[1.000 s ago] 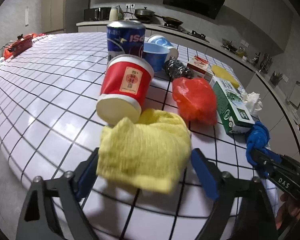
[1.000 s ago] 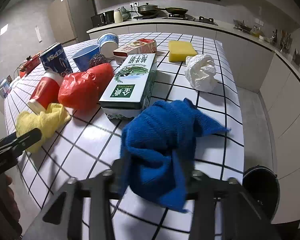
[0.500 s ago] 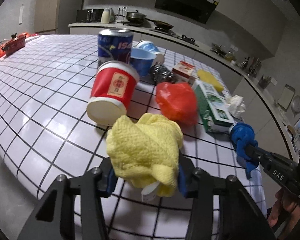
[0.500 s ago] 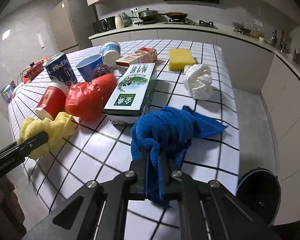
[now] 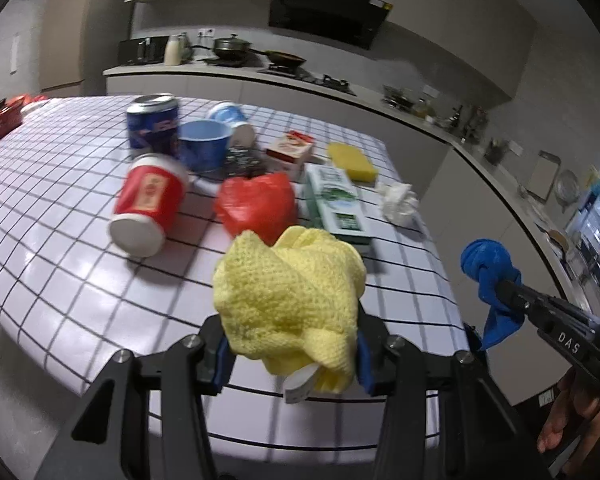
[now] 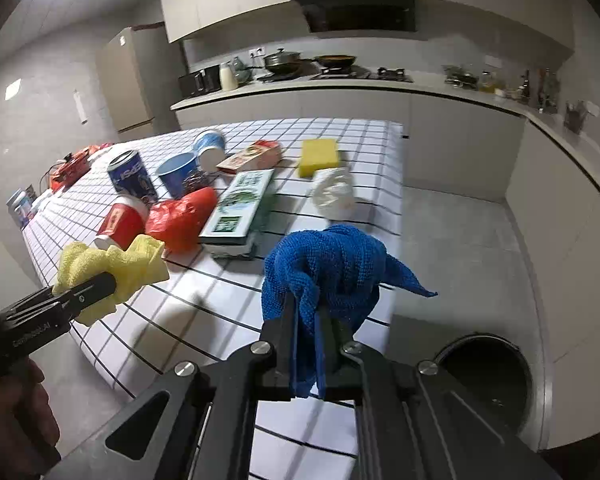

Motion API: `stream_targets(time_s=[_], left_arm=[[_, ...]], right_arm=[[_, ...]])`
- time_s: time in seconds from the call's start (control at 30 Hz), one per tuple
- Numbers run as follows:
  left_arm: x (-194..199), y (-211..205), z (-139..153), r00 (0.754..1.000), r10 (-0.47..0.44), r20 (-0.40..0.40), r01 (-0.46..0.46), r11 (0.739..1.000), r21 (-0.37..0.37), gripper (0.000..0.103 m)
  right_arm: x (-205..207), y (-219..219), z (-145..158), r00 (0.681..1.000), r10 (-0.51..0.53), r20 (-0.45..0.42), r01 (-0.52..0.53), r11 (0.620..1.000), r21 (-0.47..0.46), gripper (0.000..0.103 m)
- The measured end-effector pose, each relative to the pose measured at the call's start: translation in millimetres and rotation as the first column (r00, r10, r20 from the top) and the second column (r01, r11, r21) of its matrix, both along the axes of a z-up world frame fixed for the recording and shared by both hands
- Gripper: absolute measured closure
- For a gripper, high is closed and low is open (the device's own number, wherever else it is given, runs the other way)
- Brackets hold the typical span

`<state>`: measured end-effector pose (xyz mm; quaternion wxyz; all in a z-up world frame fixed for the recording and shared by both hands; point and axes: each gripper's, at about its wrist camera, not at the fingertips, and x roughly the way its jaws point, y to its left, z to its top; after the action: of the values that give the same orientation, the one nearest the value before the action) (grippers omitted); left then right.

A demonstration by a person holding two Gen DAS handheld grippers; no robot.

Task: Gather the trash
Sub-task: 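Carry both cloths over the black bin and open both tools to drop them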

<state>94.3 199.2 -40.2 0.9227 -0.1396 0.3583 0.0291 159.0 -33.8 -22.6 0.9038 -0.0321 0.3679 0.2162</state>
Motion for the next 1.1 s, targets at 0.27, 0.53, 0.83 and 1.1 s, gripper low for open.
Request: stream_targets(time_s=[0.27, 0.53, 0.83, 1.1], left_arm=[[12, -53, 5, 0.995, -0.103, 0.01, 0.103, 0.995, -0.004, 0.054], [24, -125, 7, 0.973, -0.232, 0.015, 0.232, 0.973, -0.005, 0.054], [37, -206, -7, 0.934, -0.356, -0.029, 0.356, 0.935, -0.008, 0.054], [44, -269, -47, 0.911, -0.396, -0.116, 0.398, 0.917, -0.006, 0.054]], right_arm=[[-9, -70, 7, 0.993, -0.118, 0.009, 0.118, 0.993, -0.008, 0.097], [-16, -153, 2, 0.972, -0.234, -0.005, 0.234, 0.972, -0.021, 0.097], [-25, -217, -23, 0.977, -0.209, -0.032, 0.208, 0.978, -0.034, 0.097], [-16, -259, -64, 0.988, -0.129, -0.084, 0.124, 0.99, -0.063, 0.097]])
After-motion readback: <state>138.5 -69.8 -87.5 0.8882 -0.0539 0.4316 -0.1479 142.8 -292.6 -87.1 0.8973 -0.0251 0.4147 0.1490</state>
